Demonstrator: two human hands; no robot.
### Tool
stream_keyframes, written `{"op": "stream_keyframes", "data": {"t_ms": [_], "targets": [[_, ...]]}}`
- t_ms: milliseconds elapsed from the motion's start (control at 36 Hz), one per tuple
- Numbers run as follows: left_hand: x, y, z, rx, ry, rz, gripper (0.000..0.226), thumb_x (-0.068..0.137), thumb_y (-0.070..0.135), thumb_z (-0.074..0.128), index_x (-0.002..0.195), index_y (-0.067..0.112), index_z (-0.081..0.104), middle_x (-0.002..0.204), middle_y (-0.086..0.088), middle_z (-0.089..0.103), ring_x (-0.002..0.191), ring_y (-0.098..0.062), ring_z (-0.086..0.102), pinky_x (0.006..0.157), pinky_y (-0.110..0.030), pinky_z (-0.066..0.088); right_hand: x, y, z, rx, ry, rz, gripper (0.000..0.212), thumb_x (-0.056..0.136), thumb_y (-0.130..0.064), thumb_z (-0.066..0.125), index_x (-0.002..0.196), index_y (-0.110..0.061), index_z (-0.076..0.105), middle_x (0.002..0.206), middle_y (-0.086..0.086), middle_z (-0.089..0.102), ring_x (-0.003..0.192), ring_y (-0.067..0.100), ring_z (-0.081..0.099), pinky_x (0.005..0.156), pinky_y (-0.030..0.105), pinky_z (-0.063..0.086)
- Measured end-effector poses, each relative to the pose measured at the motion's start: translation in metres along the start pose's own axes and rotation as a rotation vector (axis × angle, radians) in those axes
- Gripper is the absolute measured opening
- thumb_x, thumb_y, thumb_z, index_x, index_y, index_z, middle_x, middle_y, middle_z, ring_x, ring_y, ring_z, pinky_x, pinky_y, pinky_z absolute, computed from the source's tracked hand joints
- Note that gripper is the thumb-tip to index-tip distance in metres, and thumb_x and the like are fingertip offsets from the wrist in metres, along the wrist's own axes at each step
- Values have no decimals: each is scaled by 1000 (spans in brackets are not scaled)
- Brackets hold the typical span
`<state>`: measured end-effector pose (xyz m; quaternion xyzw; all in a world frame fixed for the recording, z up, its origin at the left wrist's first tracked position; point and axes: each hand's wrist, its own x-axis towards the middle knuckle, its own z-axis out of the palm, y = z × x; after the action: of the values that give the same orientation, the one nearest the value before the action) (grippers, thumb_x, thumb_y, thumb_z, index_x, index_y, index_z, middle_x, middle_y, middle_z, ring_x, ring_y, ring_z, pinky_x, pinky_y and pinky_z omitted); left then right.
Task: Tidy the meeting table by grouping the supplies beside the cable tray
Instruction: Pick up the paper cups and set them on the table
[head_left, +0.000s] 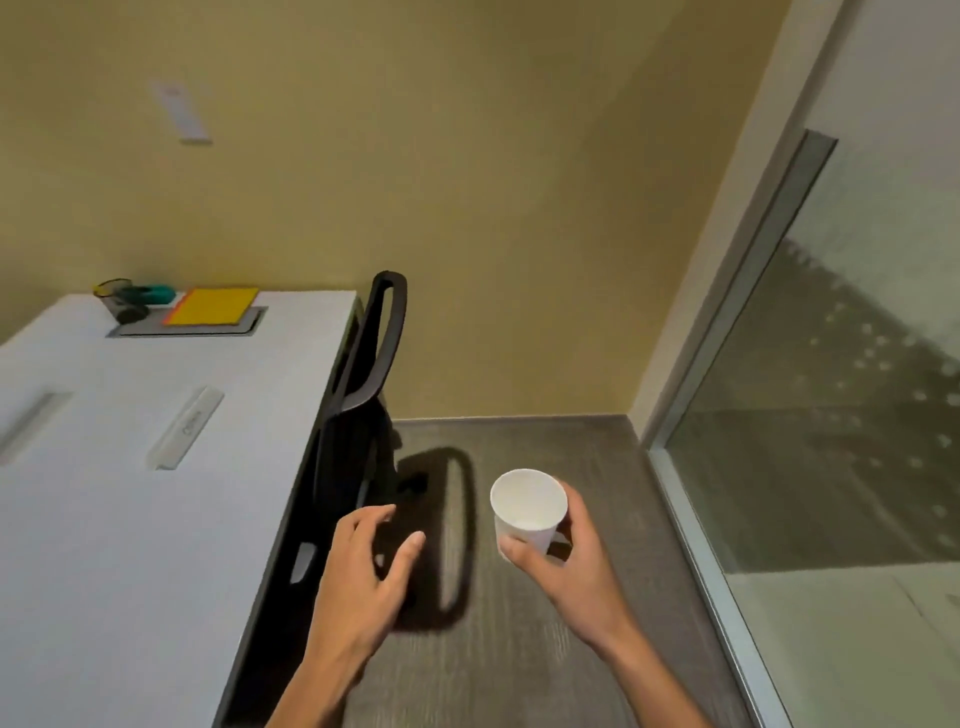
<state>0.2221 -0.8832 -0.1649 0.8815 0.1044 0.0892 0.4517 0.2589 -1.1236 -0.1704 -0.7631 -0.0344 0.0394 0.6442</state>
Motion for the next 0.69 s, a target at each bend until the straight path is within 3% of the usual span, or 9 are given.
{"op": "stream_keyframes", "data": {"t_ms": [56,167,222,333,444,556,694], "targets": [[11,-7,-4,-2,52,-40,51,79,67,52,123,44,50,124,21,46,108,21,45,74,-2,40,25,-6,10,14,-75,-18,78,69,-57,85,136,-53,45,131,-25,58,119,-2,56,86,24,55],[38,-26,-18,16,158,-120,62,75,79,46,126,46,47,125,26,41,113,3,48,97,-23,44,75,-20,39,25,-195,-62,79,68,-59,84,136,-53,45,129,-25,58,121,-1,55,98,33,52],[55,-36,-27,9,210,-155,57,75,78,47,124,48,46,122,28,40,116,1,47,101,-28,45,101,-27,58,31,-224,-102,78,67,-58,85,135,-54,45,128,-26,59,119,-2,56,98,33,52],[92,-56,-49,-4,312,-212,53,80,69,52,126,43,49,124,23,42,117,-4,51,97,-27,49,149,-47,96,69,-294,-158,80,66,-59,86,136,-51,47,131,-22,60,121,1,58,101,37,51],[127,-73,-75,-10,405,-259,63,79,70,49,133,37,48,136,16,43,123,-8,49,98,-25,43,196,-73,136,116,-373,-215,87,63,-61,88,139,-47,47,134,-16,59,125,7,57,100,31,50],[154,-89,-102,-4,472,-293,65,79,71,47,135,38,45,135,20,40,126,-5,46,99,-24,40,239,-96,177,185,-435,-247,92,62,-58,90,141,-43,45,133,-15,58,124,8,57,93,20,52],[174,-104,-126,4,548,-363,65,81,68,48,137,35,45,134,22,39,128,-4,44,100,-22,37,280,-109,223,214,-532,-230,101,63,-56,91,147,-46,37,135,-19,56,125,6,57,101,26,51]]}}
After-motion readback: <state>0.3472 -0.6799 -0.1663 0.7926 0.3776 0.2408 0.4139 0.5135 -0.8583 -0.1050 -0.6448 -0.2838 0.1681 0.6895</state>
